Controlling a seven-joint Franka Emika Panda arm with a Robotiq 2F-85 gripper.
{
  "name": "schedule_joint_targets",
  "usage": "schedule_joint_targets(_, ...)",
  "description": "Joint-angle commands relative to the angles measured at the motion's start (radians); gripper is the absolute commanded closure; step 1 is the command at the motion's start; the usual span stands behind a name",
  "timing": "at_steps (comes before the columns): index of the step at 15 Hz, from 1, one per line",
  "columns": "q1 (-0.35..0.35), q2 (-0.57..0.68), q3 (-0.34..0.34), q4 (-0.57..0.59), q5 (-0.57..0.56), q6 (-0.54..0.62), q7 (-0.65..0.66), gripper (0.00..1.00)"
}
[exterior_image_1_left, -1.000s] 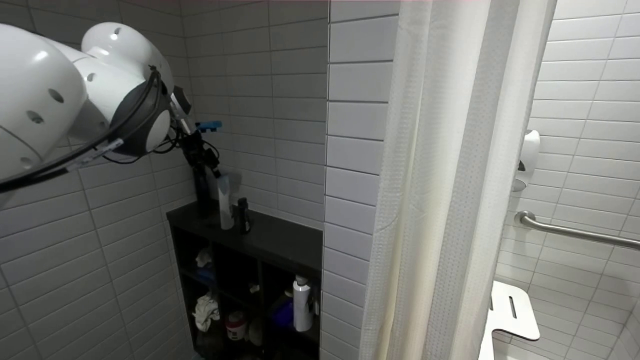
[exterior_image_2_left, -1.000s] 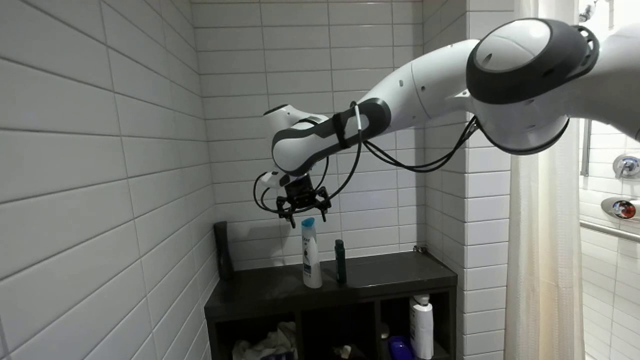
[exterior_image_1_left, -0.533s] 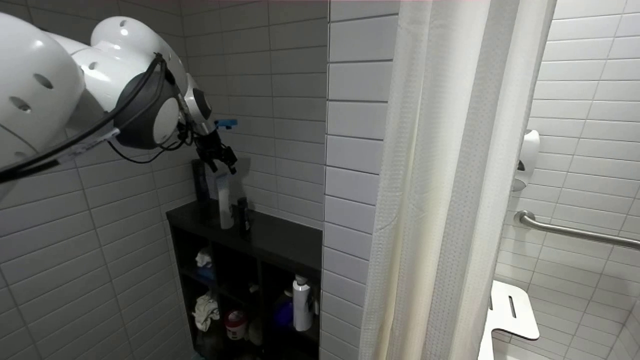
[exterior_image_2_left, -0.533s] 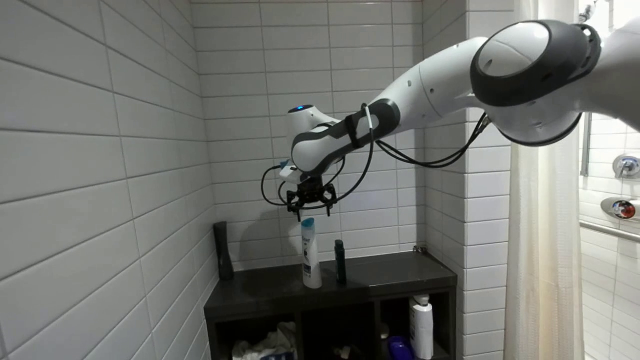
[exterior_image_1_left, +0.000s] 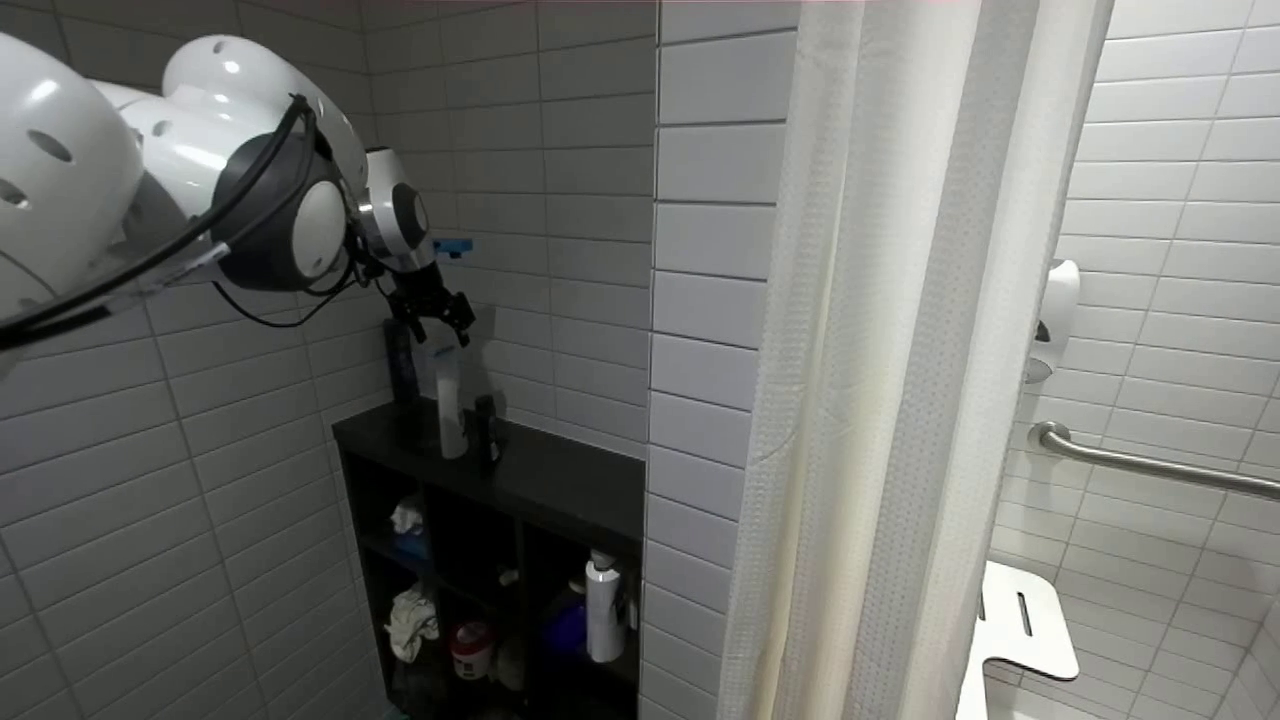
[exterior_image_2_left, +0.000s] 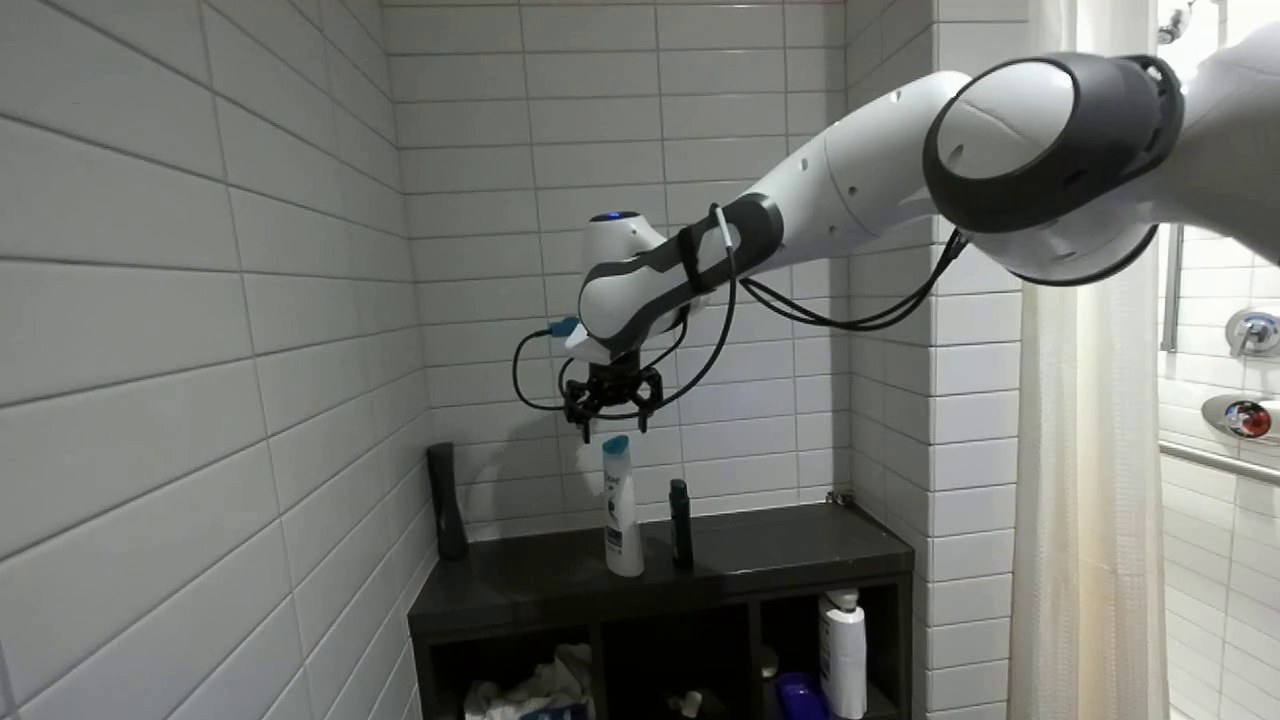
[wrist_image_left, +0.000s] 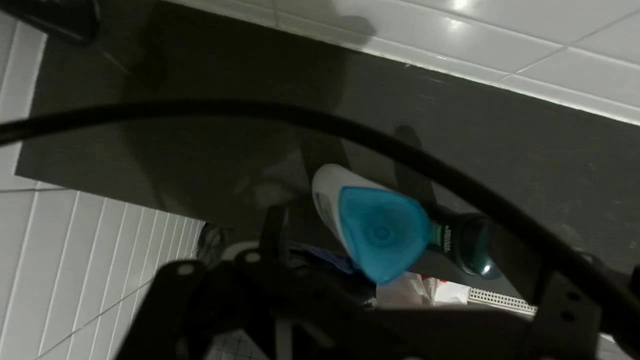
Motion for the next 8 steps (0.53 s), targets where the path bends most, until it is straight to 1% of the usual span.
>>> schedule_joint_targets(1, -0.072, 0.028, 0.168, -0.014, -0.117, 0.005, 0.002, 0.00)
schedule_joint_targets(2, -0.087, 0.037, 0.203, -0.015, -0.142, -0.003, 0.003, 0.00)
schedule_joint_targets(3, -0.094, 0.049, 0.223, -0.011, -0.154, -0.007, 0.003, 0.00)
schedule_joint_targets(5, -0.101, 0.063, 0.241, 0.000, -0.163, -0.020, 0.003, 0.00)
schedule_joint_targets(7, -0.102, 0.065, 0.234, 0.003, -0.152, -0.023, 0.003, 0.00)
schedule_joint_targets(8, -0.095, 0.065, 0.217, 0.008, -0.144, -0.019, 0.003, 0.00)
